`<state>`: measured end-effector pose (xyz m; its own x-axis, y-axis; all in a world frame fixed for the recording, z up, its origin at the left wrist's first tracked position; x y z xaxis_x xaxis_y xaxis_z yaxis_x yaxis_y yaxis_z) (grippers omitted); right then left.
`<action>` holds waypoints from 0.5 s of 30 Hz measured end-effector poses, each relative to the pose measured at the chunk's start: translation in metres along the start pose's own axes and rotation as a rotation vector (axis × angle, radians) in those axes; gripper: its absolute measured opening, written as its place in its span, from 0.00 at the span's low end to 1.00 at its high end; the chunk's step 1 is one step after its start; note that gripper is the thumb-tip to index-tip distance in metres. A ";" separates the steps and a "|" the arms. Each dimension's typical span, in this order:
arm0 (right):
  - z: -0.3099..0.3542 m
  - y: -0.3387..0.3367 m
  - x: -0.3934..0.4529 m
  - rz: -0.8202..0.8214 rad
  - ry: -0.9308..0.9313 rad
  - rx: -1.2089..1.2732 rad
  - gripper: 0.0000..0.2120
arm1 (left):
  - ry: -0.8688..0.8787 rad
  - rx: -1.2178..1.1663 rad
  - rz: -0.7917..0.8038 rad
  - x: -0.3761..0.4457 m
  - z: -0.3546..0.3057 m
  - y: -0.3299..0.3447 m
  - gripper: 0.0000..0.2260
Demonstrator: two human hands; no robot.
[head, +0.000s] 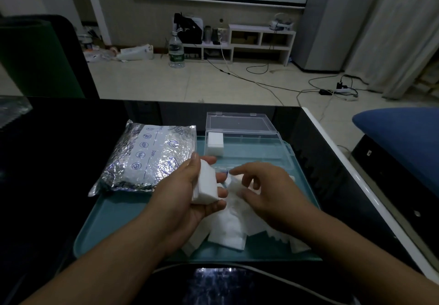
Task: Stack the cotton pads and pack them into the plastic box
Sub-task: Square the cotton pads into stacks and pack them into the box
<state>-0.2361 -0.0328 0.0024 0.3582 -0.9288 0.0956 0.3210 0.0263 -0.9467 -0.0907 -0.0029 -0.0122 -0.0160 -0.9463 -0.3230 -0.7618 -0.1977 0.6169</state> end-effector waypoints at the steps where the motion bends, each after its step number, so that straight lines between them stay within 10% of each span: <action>1: -0.002 -0.005 0.001 -0.026 0.039 0.079 0.14 | 0.001 0.001 -0.006 0.000 0.000 -0.001 0.17; 7: -0.017 -0.028 -0.006 -0.036 0.256 0.833 0.07 | 0.007 -0.015 -0.008 -0.001 -0.001 0.003 0.16; 15: -0.013 -0.024 -0.010 0.041 0.314 1.029 0.06 | 0.012 0.065 -0.005 -0.002 0.002 0.006 0.15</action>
<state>-0.2591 -0.0286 0.0197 0.1911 -0.9696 -0.1526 0.9501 0.2218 -0.2195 -0.0964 -0.0015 -0.0091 -0.0042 -0.9484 -0.3171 -0.8023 -0.1861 0.5672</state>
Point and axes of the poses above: each hand's wrist, its own x-axis towards the middle knuckle, its own y-axis out of the palm, z = x × y, the point moved 5 cm from there along x, towards the middle knuckle, and after that the axes turned 12 degrees about -x, right-handed, at the moved point
